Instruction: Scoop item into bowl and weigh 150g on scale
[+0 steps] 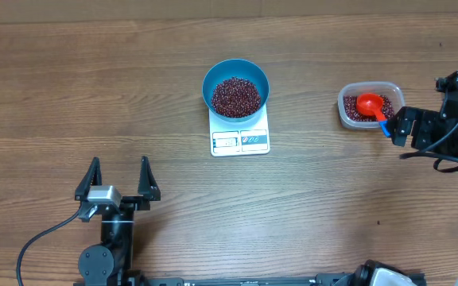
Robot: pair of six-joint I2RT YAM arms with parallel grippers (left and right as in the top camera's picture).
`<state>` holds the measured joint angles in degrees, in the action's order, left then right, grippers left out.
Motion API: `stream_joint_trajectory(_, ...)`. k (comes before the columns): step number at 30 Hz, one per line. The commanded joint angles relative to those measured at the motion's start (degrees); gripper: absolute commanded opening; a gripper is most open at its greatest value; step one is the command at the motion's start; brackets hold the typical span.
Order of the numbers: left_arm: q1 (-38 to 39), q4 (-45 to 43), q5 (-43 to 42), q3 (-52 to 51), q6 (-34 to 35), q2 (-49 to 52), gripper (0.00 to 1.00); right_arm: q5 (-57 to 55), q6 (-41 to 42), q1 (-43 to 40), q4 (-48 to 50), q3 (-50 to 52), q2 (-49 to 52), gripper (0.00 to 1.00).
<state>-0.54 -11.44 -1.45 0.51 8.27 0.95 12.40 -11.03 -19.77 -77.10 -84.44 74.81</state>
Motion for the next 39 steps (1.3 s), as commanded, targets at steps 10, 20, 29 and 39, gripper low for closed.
stream_joint_trajectory(10, -1.4, 5.6, -1.5, -0.3, -6.2, -0.8, 0.99, -0.4, -0.4, 0.2, 0.3, -1.1, 0.0, 1.00)
stream_joint_trajectory(20, -1.7, 15.7, -3.7, -0.3, -9.7, -0.8, 0.99, -0.4, -0.4, 0.2, 0.3, -1.2, 0.0, 1.00)
stream_joint_trajectory(29, -1.7, 15.9, -2.4, -0.3, -11.5, -0.8, 0.99, -0.4, -0.4, 0.2, 0.3, -1.1, 0.0, 1.00)
stream_joint_trajectory(39, -1.7, 15.7, -2.6, -0.3, -6.4, -0.8, 0.99, -0.4, -0.4, 0.2, 0.3, -1.1, 0.0, 1.00)
